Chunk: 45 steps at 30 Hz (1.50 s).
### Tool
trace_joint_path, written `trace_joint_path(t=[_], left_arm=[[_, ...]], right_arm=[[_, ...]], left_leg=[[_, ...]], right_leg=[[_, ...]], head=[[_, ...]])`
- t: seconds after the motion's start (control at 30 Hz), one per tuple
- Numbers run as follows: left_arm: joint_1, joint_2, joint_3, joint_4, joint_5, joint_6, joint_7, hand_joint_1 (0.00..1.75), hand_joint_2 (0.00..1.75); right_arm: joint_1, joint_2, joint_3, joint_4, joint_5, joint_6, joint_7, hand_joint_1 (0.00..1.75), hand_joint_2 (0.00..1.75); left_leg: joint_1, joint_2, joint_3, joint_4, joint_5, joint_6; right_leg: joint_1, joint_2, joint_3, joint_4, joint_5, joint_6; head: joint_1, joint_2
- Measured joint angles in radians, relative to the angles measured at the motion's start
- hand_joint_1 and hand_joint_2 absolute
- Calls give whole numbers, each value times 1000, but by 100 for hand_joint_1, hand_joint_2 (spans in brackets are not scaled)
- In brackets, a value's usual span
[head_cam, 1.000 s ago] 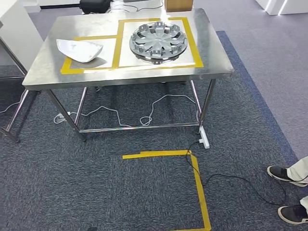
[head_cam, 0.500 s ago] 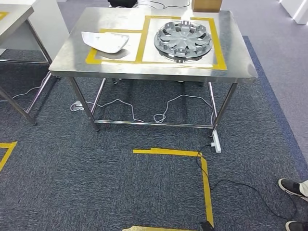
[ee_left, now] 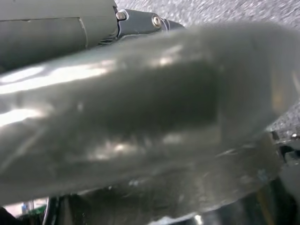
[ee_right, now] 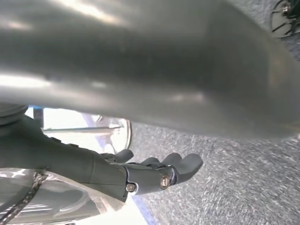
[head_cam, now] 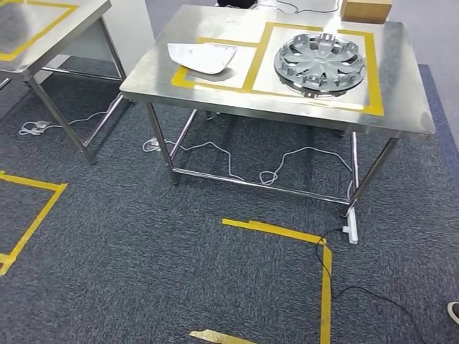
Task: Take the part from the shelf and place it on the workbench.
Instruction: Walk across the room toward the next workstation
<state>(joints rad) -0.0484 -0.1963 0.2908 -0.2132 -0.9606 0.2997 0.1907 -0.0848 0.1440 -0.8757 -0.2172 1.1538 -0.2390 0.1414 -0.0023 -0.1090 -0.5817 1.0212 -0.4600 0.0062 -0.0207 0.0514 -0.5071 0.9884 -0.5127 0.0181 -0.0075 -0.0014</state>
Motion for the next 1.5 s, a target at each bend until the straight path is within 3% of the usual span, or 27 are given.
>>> trace_joint_path(t=[0.03,0.1,0.17,0.2,0.27,0.3,0.37,0.4,0.47,0.53,0.6,0.67,0.7,0.77,0.83,0.9,0.97,1.03,1.1,1.13,1.2,1.23,1.27,1.33,1.4,1.47,1.5], left_arm=[[0,0,-1,0,0,0,0,0,0],[-2,-1,-5,0,0,1,-1,0,0],[-2,-1,-7,1,1,0,-4,0,0],[0,-2,-7,1,4,-1,-5,0,0],[3,-1,-7,1,10,2,-8,0,0],[3,-2,-6,1,10,4,-8,0,0],[3,-2,-8,1,-3,3,-1,0,0],[4,-3,-11,2,-15,-3,7,0,0],[7,-4,-18,3,-38,-17,24,0,0],[7,-5,-25,4,-54,-26,31,0,0],[3,-8,-34,4,-64,-22,33,0,0],[1,-9,-38,4,-68,-12,38,0,0],[2,-9,-39,4,-74,-9,45,0,0],[3,-8,-44,4,-91,-11,61,0,0],[1,-8,-52,4,-105,-14,66,0,0],[-2,-7,-59,4,-108,-14,67,0,0],[-2,-6,-61,4,-97,-6,50,0,0],[0,-7,-59,4,-81,8,6,0,0],[-3,-8,-58,4,-90,14,-28,0,0],[-4,-9,-61,4,-103,13,-30,0,0],[-4,-9,-67,4,-131,2,-10,0,0],[-2,-8,-70,4,-144,-10,11,0,0],[-1,-6,-74,4,-155,-23,35,0,0],[2,1,-81,4,-166,-47,72,0,0],[4,6,-86,4,-169,-57,85,0,87],[9,10,-89,4,-170,-54,86,0,175],[12,11,-90,4,-170,-46,83,0,175]], right_arm=[[2,0,1,0,0,0,4,0,0],[7,-1,2,0,1,-1,4,0,0],[12,-2,3,0,5,-2,3,0,0],[12,-3,4,0,13,-3,4,0,0],[9,-3,13,0,37,-4,6,0,0],[6,-3,20,0,48,-4,6,0,0],[-4,-1,33,0,64,-12,6,0,0],[-11,1,39,0,70,-19,6,0,0],[-29,8,51,0,82,-36,10,0,0],[-43,14,65,0,92,-45,13,0,0],[-47,13,75,0,96,-48,5,0,0],[-41,4,80,0,83,-47,-12,0,0],[-35,-4,80,0,72,-44,-19,0,0],[-24,-22,77,0,48,-35,-20,0,0],[-14,-37,74,0,34,-28,-15,0,0],[-7,-45,72,0,30,-26,-15,0,0],[-3,-49,68,0,25,-26,-13,0,0],[2,-53,61,-1,10,-33,-10,0,0],[12,-55,45,-1,-10,-58,-11,0,0],[19,-56,36,-1,-15,-82,-12,0,0],[31,-57,21,-1,-9,-138,-12,0,0],[35,-56,16,-1,-2,-156,-11,0,0],[37,-55,13,-1,5,-165,-10,0,0],[39,-52,8,-1,12,-161,-10,0,0],[42,-49,4,-1,11,-156,-11,0,0],[42,-47,1,-1,8,-153,-13,0,0],[40,-46,-1,-1,4,-150,-13,0,0]], left_leg=[[-1,26,-15,35,-23,-5],[0,81,-69,161,-92,-13],[3,99,-115,274,-136,-18],[4,102,-113,280,-130,-17],[3,117,-51,173,-70,-9],[-2,141,-11,98,-44,-1],[-14,181,36,-1,-21,13],[-18,189,38,-13,-25,17],[-17,169,34,-19,-18,25],[-10,148,33,-27,-9,36],[-7,123,28,-29,-2,45],[-8,94,24,-29,1,48],[-8,78,24,-28,2,48],[-7,49,25,-26,2,46],[-8,24,22,-19,1,40],[-7,4,12,-13,3,28],[-4,-14,3,-11,6,16],[-4,13,-11,19,-14,6],[-3,71,-56,122,-74,-4],[-1,89,-89,194,-107,-9],[4,100,-126,280,-132,-13],[6,103,-116,266,-115,-14],[6,111,-87,211,-83,-12],[0,148,-12,67,-29,-5],[-8,172,19,-1,-18,4],[-11,157,17,-6,-18,15],[-9,147,17,-9,-16,20]], right_leg=[[-1,-15,0,-1,1,-6],[2,-48,-2,-2,0,-13],[5,-83,-3,-1,-1,-15],[7,-98,-3,-1,-1,-15],[10,-123,-1,-1,-2,-15],[12,-133,1,-1,-3,-13],[17,-153,1,1,-5,-8],[19,-162,1,1,-6,-5],[18,-175,1,1,-9,5],[16,-133,-15,34,-36,16],[12,-73,-69,152,-99,23],[11,-56,-129,275,-142,27],[10,-54,-140,292,-135,28],[8,-45,-107,208,-69,29],[1,-1,-46,71,-11,28],[-1,32,-16,8,-1,23],[0,17,-12,4,0,13],[-2,-9,-9,0,2,1],[-1,-39,-7,-1,0,-7],[0,-56,-6,-1,-2,-10],[1,-87,-4,-1,-5,-11],[1,-100,-3,-1,-6,-10],[1,-111,0,-1,-8,-8],[4,-130,6,0,-13,-2],[8,-148,9,1,-19,8],[9,-164,13,-2,-22,19],[7,-157,14,1,-28,25]], head=[[-4,0],[-11,0],[-12,0],[-12,0],[-12,0],[-12,0],[-12,0],[-12,0],[-12,0],[-10,0],[-7,0],[-6,0],[-6,0],[-6,0],[-6,0],[-6,0],[-6,0],[-11,0],[-17,0],[-19,0],[-19,0],[-19,0],[-19,0],[-20,0],[-18,0],[-17,0],[-16,0]])
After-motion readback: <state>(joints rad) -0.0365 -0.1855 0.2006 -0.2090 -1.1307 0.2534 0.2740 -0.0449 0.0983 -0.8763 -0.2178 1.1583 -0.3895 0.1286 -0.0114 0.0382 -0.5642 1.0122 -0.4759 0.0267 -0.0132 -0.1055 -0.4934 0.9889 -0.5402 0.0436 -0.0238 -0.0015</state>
